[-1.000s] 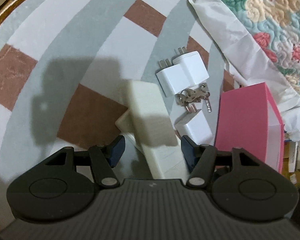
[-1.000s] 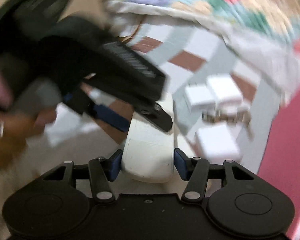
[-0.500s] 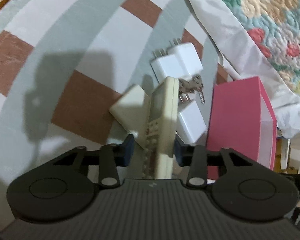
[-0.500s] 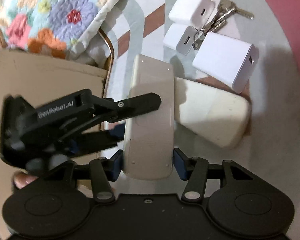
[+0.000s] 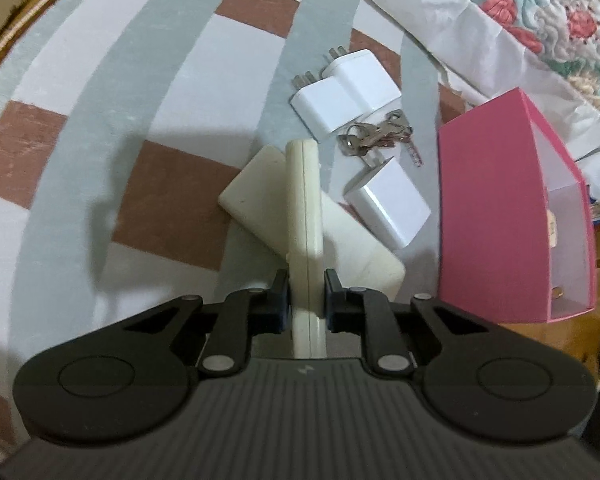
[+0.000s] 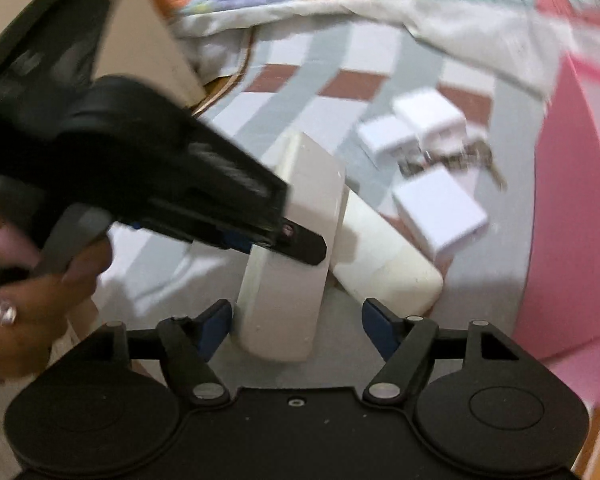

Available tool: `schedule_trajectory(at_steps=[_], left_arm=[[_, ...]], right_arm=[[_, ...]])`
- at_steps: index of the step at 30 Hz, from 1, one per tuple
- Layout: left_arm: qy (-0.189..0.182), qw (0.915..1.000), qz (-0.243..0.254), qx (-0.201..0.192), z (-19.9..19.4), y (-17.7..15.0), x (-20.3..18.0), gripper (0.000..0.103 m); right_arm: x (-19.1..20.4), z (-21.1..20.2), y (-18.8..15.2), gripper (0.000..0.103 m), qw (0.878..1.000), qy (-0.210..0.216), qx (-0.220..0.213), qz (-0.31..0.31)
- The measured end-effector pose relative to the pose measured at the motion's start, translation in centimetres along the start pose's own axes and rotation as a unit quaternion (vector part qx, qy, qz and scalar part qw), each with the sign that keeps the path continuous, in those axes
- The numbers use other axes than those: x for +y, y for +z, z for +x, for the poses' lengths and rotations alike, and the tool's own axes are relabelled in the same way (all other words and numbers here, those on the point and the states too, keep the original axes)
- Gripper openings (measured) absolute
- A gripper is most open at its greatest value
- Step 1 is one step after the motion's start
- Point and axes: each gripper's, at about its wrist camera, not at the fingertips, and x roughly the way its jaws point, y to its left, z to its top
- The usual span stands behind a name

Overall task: Organize rigid objects
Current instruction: 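Close the left gripper on the cream QUNDA remote, then carry the QUNDA remote into the pink box and open the left gripper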

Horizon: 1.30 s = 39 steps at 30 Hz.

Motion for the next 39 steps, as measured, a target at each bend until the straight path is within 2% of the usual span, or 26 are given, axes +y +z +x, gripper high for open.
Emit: schedule_trajectory(at_steps=[3,4,5,6,7,11,13,16,18,19,21,24,26,28,31,35,39], left_arm=[[0.026,0.9996,0.005,-0.003,-0.3,-0.6,-0.1,0.016],[0.03,0.9995,0.004,-0.002,-0.4,-0.7,-0.2,0.016],[0.026,0.9997,-0.001,0.0,-0.4,-0.8,-0.1,0.018],[0.017,0.9998,-0.003,0.004,-0.4,-0.7,-0.1,0.019],[0.01,0.9999,-0.006,0.008,-0.5,-0.7,0.0,0.024],[-0.024,0.9997,-0.009,-0.004,-1.3,-0.3,0.1,0.041],[-0.039,0.999,-0.017,-0.009,-1.6,-0.1,0.4,0.044],[-0.039,0.9989,-0.021,-0.018,-1.8,0.2,0.8,0.051],[-0.029,0.9991,-0.024,-0.018,-1.4,0.3,0.9,0.053],[-0.03,0.999,-0.028,-0.015,-1.2,0.3,1.1,0.054],[-0.027,0.9991,-0.032,-0.007,-0.6,0.2,1.4,0.054],[-0.025,0.9989,-0.039,0.003,0.5,-0.1,1.6,0.054],[-0.031,0.9983,-0.048,0.012,1.2,-0.3,1.7,0.052],[-0.036,0.9977,-0.056,0.014,1.7,-0.6,1.7,0.052],[-0.037,0.9975,-0.059,0.012,1.7,-0.7,1.6,0.051],[-0.04,0.9971,-0.062,0.017,1.7,-1.0,1.6,0.05],[-0.031,0.998,-0.054,0.008,1.5,-1.2,1.3,0.051]], right_arm=[[1.6,-0.2,-0.1,0.076,0.999,-0.001,0.003,-0.054],[1.9,-0.1,-0.1,0.073,0.998,0.006,0.002,-0.063],[2.2,0.2,0.1,0.067,0.998,0.012,0.002,-0.066],[2.4,0.6,0.2,0.045,0.998,0.015,0.005,-0.066],[2.2,0.9,0.2,0.037,0.998,0.009,0.011,-0.061],[-0.1,0.5,0.4,0.028,0.999,0.022,0.01,0.024],[-1.8,0.4,0.3,0.02,0.995,0.026,0.013,0.09],[-3.8,0.2,-0.4,0.021,0.987,0.032,0.012,0.154],[-2.8,-0.1,-0.5,0.024,0.993,-0.001,0.008,0.119],[-2.3,-0.1,-0.5,0.029,0.995,-0.028,0.008,0.1],[-2.0,0.0,-0.6,0.031,0.994,-0.068,0.01,0.087],[-2.6,0.1,-0.9,0.032,0.995,-0.05,0.009,0.088],[-2.1,-0.1,-1.2,0.034,0.997,-0.046,0.013,0.065],[-1.3,0.1,-1.5,0.051,0.998,-0.046,0.023,0.018],[0.2,0.4,-2.0,0.063,0.998,-0.043,0.024,-0.042],[1.6,2.3,-2.2,0.061,0.989,-0.078,0.036,-0.119],[1.4,2.6,-1.6,0.06,0.992,-0.073,0.033,-0.099]])
